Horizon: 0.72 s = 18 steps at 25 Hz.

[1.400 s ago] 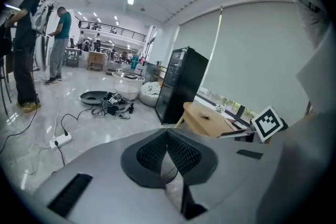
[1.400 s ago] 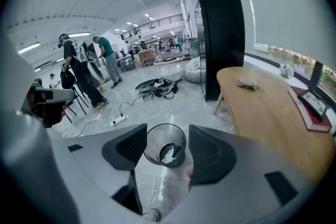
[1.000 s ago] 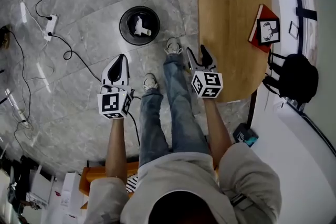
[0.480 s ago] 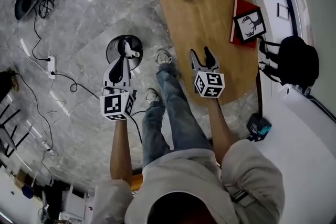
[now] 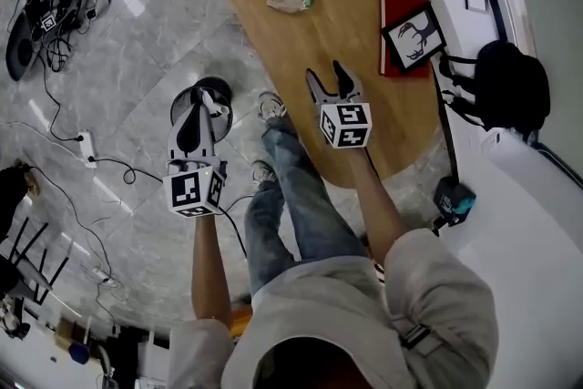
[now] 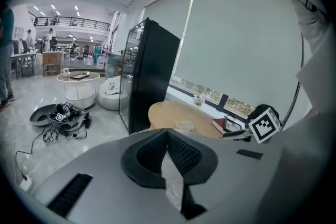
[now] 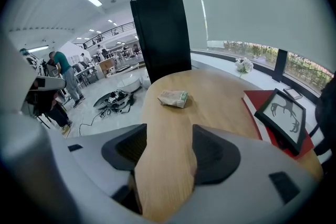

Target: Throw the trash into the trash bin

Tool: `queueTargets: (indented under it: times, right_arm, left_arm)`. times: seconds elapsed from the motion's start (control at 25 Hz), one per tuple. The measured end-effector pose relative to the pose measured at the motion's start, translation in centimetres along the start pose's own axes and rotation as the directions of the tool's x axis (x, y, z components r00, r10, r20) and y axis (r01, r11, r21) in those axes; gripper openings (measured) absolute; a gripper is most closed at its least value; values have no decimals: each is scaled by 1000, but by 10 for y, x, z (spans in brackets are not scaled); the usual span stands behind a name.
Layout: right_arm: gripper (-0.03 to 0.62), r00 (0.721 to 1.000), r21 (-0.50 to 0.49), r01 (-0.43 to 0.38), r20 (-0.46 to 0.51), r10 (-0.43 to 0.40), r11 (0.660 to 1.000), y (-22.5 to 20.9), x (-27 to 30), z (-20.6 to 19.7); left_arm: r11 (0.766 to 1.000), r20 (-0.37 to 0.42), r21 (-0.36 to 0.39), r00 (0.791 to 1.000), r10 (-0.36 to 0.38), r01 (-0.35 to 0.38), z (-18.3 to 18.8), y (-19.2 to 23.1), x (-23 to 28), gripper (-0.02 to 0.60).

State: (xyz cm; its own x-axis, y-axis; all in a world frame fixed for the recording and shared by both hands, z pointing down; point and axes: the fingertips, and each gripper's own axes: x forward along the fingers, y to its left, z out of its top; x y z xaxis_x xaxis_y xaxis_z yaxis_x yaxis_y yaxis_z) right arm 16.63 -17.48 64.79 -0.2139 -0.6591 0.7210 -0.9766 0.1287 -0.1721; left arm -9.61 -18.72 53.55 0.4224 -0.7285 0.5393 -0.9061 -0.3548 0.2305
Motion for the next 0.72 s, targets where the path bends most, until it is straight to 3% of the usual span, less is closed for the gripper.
queueTargets:
  times: [0.24, 0.36, 0.44, 0.52, 0.56, 0.64, 0.72]
  right_arm:
    - [281, 999, -28, -35, -22, 34, 999, -7, 53, 24]
    - [285, 996, -185, -77, -66, 65, 980, -10, 74, 36]
    - [285, 989, -321, -123, -120, 89, 939, -11, 86, 40]
    - [287, 979, -470, -168, -182, 91, 867, -16, 95, 40]
    - [286, 974, -554, -190, -210, 84, 811, -19, 100, 40]
    - [287, 965, -716, -231, -257, 59, 659, -25, 108, 39]
    - [287, 957, -817, -265, -289, 33, 512, -30, 115, 41]
  left_arm:
    - [999, -30, -17, 999, 30, -31, -4, 8, 10, 18]
    - [999, -34, -25, 999, 41, -41, -3, 11, 14, 18]
    - [999, -35, -28, 998, 44, -45, -2, 11, 17, 18]
    - [998, -36, -32, 998, 43, -45, -1, 11, 20, 18]
    - [998, -37, -34, 998, 43, -44, -1, 11, 21, 18]
    - [998, -38, -36, 998, 41, -43, -1, 12, 22, 18]
    - [998, -41, -38, 998, 41, -42, -2, 12, 23, 18]
